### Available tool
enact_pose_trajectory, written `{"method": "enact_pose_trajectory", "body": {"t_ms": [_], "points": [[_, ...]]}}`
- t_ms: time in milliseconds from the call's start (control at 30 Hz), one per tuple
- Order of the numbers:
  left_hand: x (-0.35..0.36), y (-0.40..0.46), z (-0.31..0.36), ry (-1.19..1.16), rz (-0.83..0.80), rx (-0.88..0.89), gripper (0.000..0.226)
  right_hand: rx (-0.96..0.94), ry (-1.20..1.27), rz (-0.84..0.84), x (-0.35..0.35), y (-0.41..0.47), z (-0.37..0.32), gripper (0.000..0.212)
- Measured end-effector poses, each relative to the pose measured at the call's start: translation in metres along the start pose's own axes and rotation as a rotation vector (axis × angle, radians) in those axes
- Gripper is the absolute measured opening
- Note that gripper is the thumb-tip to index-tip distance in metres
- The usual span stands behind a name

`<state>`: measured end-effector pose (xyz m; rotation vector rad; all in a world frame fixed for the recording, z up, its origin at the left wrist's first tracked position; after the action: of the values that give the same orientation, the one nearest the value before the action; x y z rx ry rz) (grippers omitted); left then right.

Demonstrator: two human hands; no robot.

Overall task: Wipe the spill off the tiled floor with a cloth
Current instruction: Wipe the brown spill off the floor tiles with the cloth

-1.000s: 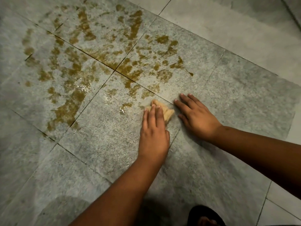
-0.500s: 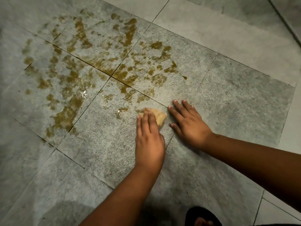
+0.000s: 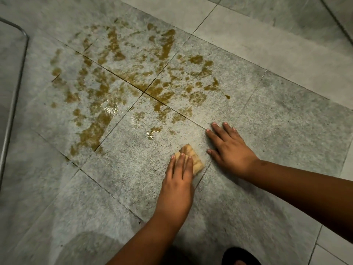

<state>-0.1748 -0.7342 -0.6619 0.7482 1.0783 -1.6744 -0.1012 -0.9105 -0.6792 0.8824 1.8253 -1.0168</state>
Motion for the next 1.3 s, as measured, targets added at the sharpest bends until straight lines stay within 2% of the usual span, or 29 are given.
{"method": "enact_pose_trajectory", "body": {"t_ms": [100, 167, 233, 467, 633, 767, 1000, 1133, 1300], "points": [[-0.024, 0.015, -0.001, -0.175, 0.113, -0.108, 0.065, -0.045, 0.008, 0.029, -0.011, 0.013, -0.015, 0.066], [-0.044, 0.036, -0.006, -0.187, 0.241, -0.189, 0.067, -0.094, 0.011, 0.034, -0.013, 0.025, -0.027, 0.067], [-0.055, 0.062, -0.011, -0.147, 0.281, -0.230, 0.070, -0.105, 0.014, 0.033, -0.011, 0.034, -0.031, 0.068], [-0.044, 0.106, -0.032, 0.039, 0.125, -0.233, 0.073, -0.103, -0.028, 0.024, 0.000, 0.040, -0.025, 0.067], [-0.034, 0.073, -0.026, 0.081, 0.105, -0.219, 0.072, -0.105, -0.024, 0.021, 0.001, 0.039, -0.024, 0.068], [-0.025, 0.045, -0.021, 0.028, 0.068, -0.187, 0.073, -0.111, -0.019, 0.044, 0.001, 0.039, -0.024, 0.069], [-0.054, 0.099, -0.002, -0.087, 0.222, -0.211, 0.070, -0.103, -0.004, 0.041, -0.001, 0.040, -0.024, 0.069], [-0.049, 0.134, -0.005, 0.012, 0.191, -0.232, 0.071, -0.119, -0.019, 0.022, -0.004, 0.041, -0.021, 0.073], [-0.037, 0.110, -0.020, 0.079, 0.164, -0.156, 0.076, -0.138, -0.005, 0.017, -0.003, 0.041, -0.016, 0.075]]}}
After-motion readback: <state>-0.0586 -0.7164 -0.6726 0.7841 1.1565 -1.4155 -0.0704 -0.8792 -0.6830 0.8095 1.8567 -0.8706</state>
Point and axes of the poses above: each hand's wrist, its own y-axis towards the middle knuckle, its own x-axis out of the palm, z = x × y, the point moved 5 cm from there along y, towards the middle knuckle, and after that the axes turned 10 degrees about -x, right-handed, at the moved point
